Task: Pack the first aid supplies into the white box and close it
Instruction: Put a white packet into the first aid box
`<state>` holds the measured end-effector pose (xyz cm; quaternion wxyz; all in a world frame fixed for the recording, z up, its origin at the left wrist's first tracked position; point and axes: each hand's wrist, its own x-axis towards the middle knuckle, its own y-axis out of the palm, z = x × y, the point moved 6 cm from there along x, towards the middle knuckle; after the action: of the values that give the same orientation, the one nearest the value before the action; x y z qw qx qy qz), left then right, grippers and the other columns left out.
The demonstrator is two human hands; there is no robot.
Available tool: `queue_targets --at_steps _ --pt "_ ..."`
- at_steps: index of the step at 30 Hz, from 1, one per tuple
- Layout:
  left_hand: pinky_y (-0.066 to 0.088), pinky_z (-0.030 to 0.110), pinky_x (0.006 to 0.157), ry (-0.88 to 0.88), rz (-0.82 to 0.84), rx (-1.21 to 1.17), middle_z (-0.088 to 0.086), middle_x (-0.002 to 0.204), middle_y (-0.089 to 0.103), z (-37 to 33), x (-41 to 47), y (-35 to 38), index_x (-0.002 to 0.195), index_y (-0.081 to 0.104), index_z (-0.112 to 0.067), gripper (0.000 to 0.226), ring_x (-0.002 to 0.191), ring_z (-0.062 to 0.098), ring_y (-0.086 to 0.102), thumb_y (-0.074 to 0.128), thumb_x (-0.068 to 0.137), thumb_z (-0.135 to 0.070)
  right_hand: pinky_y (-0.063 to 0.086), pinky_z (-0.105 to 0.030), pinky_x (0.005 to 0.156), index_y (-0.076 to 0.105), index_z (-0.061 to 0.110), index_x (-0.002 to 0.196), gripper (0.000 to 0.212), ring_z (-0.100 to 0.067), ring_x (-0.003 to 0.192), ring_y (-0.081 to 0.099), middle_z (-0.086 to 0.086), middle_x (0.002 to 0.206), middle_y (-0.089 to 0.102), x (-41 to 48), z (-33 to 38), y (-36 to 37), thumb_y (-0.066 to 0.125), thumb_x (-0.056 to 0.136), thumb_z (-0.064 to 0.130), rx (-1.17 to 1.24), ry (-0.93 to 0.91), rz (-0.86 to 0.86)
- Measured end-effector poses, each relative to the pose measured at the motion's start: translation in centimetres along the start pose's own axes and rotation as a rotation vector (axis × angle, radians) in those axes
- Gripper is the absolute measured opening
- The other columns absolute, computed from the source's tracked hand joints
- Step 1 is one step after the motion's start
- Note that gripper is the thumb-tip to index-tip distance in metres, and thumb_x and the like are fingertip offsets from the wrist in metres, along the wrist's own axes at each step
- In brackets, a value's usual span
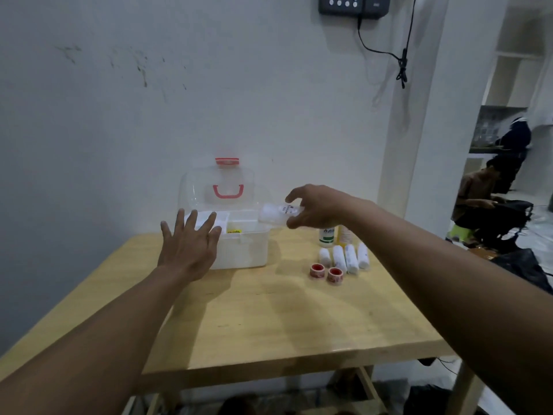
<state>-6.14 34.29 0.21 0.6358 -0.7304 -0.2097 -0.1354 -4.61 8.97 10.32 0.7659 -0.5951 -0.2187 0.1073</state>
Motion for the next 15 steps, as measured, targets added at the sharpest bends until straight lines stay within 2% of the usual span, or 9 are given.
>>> queue_targets --at_steps 3,6,12,15 --pt "-0.004 0.058 0.12 -0.01 -0.008 -0.024 0.008 0.165 0.018 0.8 0.2 0.1 0.155 0.023 -0.034 0.057 0.153 0.027 -0.003 0.01 0.102 -0.05 0.048 -0.033 0.084 0.058 0.02 0.129 0.058 -0.02 0.102 0.057 -0.002 0.124 0.059 2.3 1.0 -0.7 0.078 0.078 0.037 0.006 -0.012 -0.021" --pt "-0.005 0.057 0.12 -0.014 -0.003 -0.043 0.006 0.164 0.019 1.6 0.5 0.5 0.155 0.024 -0.036 0.057 0.153 0.024 -0.002 0.009 0.102 -0.05 0.054 -0.034 0.082 0.066 0.019 0.118 0.05 -0.019 0.093 0.064 -0.001 0.112 0.067 4.5 2.1 -0.6 0.081 0.074 0.034 0.036 -0.019 0.009" --pt "-0.003 0.054 0.121 0.003 -0.036 -0.106 0.002 0.163 0.025 2.3 0.7 1.0 0.153 0.029 -0.038 0.055 0.153 0.02 0.002 0.011 0.102 -0.049 0.049 -0.027 0.074 0.077 0.016 0.099 0.033 -0.012 0.087 0.064 0.007 0.093 0.071 8.2 4.0 1.3 0.083 0.074 0.036 0.057 -0.067 0.1" --pt "0.0 0.055 0.121 0.024 -0.085 -0.114 0.0 0.161 0.03 2.4 0.6 1.1 0.151 0.033 -0.037 0.06 0.153 0.02 0.005 0.007 0.1 -0.052 0.049 -0.028 0.077 0.078 0.019 0.096 0.032 -0.01 0.088 0.065 0.011 0.088 0.071 9.7 4.2 2.9 0.085 0.071 0.038 0.059 -0.061 0.16"
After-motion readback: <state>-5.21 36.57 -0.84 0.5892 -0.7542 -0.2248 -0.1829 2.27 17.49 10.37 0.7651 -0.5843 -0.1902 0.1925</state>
